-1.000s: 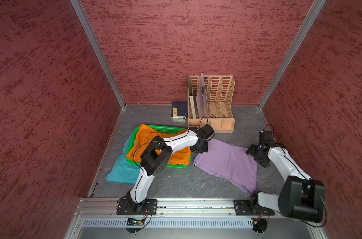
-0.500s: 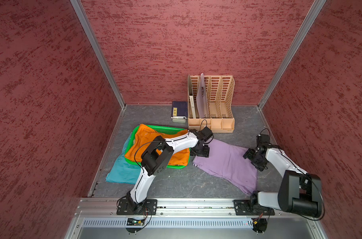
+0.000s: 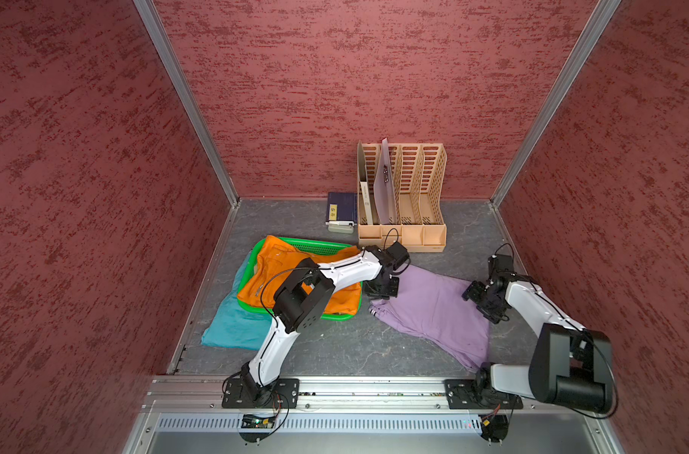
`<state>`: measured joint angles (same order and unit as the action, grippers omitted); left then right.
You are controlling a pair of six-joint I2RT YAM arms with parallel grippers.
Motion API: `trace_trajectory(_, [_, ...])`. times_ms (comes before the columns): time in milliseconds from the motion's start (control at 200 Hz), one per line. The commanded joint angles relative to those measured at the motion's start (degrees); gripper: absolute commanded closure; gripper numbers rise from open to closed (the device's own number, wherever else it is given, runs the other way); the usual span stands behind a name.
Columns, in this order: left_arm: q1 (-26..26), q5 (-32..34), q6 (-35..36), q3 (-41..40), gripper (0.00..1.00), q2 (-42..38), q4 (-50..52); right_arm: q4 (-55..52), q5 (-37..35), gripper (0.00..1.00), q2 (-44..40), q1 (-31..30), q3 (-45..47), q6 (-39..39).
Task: Put the folded long pants in the basket
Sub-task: Pick up the long pant at the center of the board.
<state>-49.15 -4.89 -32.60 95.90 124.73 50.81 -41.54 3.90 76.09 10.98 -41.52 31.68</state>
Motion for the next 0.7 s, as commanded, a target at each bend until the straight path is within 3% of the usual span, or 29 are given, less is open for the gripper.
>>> trace_trajectory(0, [2.13,6.88,-1.04,0.09,1.0,-1.5,1.92,1.85,2.53,0.2,-0.07,0.25,-1.57,-0.99])
trace_trajectory(471, [5.63,7.55,-1.16,-0.2,1.0,-1.73,1.58,0.85,1.94,0.24,2.06,0.24,-0.15,-0.94])
trace_trajectory(696, [5.59,6.36,-0.76,-0.28,1.0,-1.27,0.79,4.39,8.95,0.33,7.0,0.22,1.01,-1.22])
